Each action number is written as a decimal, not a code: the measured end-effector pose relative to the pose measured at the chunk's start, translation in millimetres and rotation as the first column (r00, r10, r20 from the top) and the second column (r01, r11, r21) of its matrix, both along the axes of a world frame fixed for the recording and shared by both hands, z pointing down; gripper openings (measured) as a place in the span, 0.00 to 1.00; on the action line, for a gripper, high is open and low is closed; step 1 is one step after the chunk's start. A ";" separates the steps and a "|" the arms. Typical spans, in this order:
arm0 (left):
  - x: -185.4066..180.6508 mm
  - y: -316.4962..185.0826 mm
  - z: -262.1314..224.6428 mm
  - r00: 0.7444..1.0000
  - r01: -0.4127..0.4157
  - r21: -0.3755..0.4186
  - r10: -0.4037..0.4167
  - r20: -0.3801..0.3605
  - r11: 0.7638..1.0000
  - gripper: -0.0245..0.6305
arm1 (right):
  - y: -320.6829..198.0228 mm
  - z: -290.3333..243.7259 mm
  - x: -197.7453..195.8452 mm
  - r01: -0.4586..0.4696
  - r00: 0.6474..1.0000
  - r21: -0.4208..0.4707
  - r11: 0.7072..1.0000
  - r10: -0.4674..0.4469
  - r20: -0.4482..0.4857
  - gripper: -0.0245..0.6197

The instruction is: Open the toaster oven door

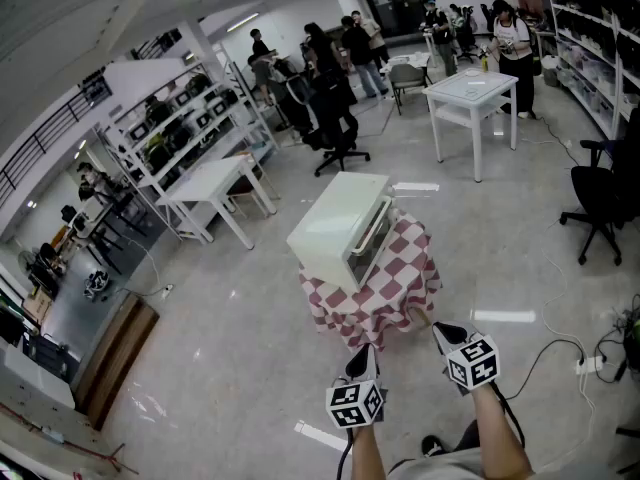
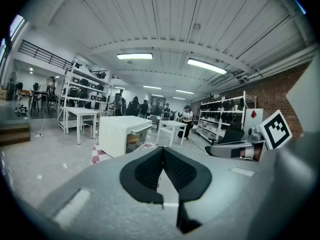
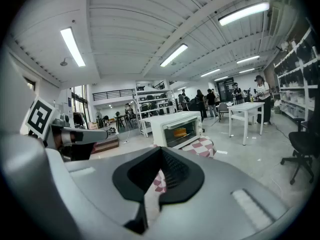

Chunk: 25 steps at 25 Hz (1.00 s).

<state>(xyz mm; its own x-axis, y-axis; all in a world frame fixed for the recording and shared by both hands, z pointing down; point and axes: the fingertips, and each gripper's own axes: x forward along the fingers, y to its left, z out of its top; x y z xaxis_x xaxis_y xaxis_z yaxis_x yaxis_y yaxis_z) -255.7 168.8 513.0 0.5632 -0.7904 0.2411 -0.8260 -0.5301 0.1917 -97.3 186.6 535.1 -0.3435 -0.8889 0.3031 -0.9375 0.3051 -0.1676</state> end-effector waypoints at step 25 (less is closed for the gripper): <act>24.0 -54.5 -24.7 1.000 0.008 0.048 -0.009 0.020 0.999 0.05 | -55.3 -13.0 13.3 0.071 0.997 0.041 0.997 -0.073 0.035 0.04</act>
<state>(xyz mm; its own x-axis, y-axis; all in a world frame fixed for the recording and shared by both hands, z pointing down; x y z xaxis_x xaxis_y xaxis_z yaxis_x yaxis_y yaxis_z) -231.7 114.3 488.3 0.5518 -0.8061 0.2137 -0.8339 -0.5313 0.1494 -84.0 131.3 522.1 -0.4171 -0.8726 0.2543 -0.9064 0.3785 -0.1878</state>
